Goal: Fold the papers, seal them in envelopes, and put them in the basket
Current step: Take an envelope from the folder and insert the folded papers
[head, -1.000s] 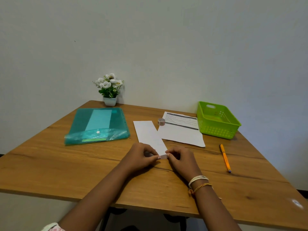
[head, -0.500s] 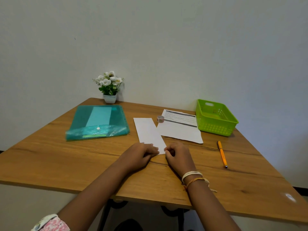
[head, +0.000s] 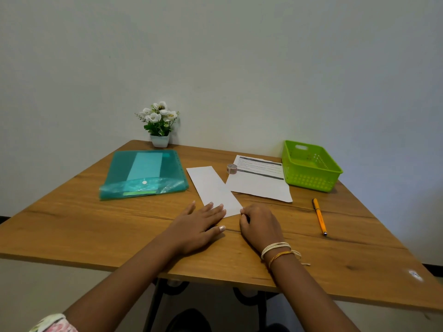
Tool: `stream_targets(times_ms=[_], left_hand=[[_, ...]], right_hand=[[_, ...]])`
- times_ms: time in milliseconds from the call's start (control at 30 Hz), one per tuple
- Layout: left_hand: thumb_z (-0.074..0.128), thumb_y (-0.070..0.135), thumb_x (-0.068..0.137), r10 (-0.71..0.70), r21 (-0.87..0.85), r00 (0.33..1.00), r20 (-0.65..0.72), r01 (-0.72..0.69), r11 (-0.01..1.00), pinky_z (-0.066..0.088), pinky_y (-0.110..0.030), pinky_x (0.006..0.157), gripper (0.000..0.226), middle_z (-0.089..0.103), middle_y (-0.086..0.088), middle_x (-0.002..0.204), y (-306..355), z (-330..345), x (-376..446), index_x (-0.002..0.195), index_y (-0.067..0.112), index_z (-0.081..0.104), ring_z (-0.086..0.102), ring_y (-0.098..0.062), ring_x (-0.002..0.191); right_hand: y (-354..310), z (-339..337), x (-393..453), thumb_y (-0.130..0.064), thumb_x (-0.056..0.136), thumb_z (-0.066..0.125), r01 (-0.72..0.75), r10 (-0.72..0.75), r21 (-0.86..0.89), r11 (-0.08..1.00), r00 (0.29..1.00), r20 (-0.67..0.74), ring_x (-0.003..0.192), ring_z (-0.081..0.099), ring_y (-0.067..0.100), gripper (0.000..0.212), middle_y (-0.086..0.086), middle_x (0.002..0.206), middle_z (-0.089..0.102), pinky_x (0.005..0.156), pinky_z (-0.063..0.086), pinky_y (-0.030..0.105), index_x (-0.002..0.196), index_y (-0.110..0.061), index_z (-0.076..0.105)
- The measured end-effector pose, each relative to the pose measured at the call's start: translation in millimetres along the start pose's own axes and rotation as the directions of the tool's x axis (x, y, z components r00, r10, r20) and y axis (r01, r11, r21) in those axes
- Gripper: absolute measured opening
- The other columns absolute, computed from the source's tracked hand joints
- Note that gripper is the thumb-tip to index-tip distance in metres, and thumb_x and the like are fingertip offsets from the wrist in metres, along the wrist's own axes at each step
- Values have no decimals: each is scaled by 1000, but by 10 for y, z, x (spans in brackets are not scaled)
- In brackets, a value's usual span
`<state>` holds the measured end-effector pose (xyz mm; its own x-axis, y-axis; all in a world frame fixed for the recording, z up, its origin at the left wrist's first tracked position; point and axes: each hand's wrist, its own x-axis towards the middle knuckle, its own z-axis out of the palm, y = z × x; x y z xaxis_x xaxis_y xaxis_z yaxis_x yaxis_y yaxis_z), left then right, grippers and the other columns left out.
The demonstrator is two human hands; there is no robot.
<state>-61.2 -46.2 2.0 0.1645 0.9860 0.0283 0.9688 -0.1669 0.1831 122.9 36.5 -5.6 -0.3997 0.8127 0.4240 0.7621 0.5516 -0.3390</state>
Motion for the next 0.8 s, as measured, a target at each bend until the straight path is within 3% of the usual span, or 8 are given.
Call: stream_targets(times_ms=[200,333,467,567,667,733,800], left_hand=[[18,58,97,-35,-11,999,-13,35,999,-4,-37,118,57,8,17,158,16,10,5,150,39,10,1,0,145],[20,57,98,-41,-4,999,-17,41,999,-2,-38,118,57,9,17,158,33,-3,8,151,38,12,3,-2,146],[30,52,98,-81,-37,992,-92,78,996,9,-38,119,52,21,15,157,77,-2,37,149,37,24,15,-5,145],[39,42,98,-131,-61,958,-254,120,991,32,-33,109,42,43,11,147,196,7,115,139,33,46,38,-9,136],[45,44,95,-143,1,897,-419,158,988,46,-24,81,31,66,7,118,314,13,158,111,27,66,59,-9,98],[49,47,92,-158,-2,862,-482,179,984,41,-21,70,28,66,5,103,312,29,156,100,24,63,55,-8,84],[53,45,91,-175,-55,839,-516,171,984,44,-22,75,31,63,3,114,273,69,163,113,23,58,57,-10,94]], right_hand=[[-42,12,10,-27,92,53,-30,31,20,999,999,-26,103,56,16,27,1,107,68,82,49,28,108,-17,71],[-110,50,77,-34,92,50,-72,72,-78,994,997,-4,98,53,22,27,5,101,65,80,47,33,102,-15,67],[-191,116,230,-32,86,59,-275,275,-6,961,961,28,89,60,24,22,6,89,68,70,49,31,86,-12,70],[-278,67,375,-23,81,68,-480,462,114,870,874,150,80,60,24,16,8,85,66,57,44,27,87,-8,68],[-280,5,537,-19,73,78,-626,565,274,730,779,273,91,63,25,36,9,98,67,61,45,27,103,-6,64],[-291,-79,591,-21,71,81,-674,562,352,650,738,374,91,63,20,41,6,97,66,61,48,24,105,-5,64],[-317,-141,587,-14,72,80,-714,519,517,472,699,492,83,62,18,26,7,93,67,74,57,30,93,-5,67]])
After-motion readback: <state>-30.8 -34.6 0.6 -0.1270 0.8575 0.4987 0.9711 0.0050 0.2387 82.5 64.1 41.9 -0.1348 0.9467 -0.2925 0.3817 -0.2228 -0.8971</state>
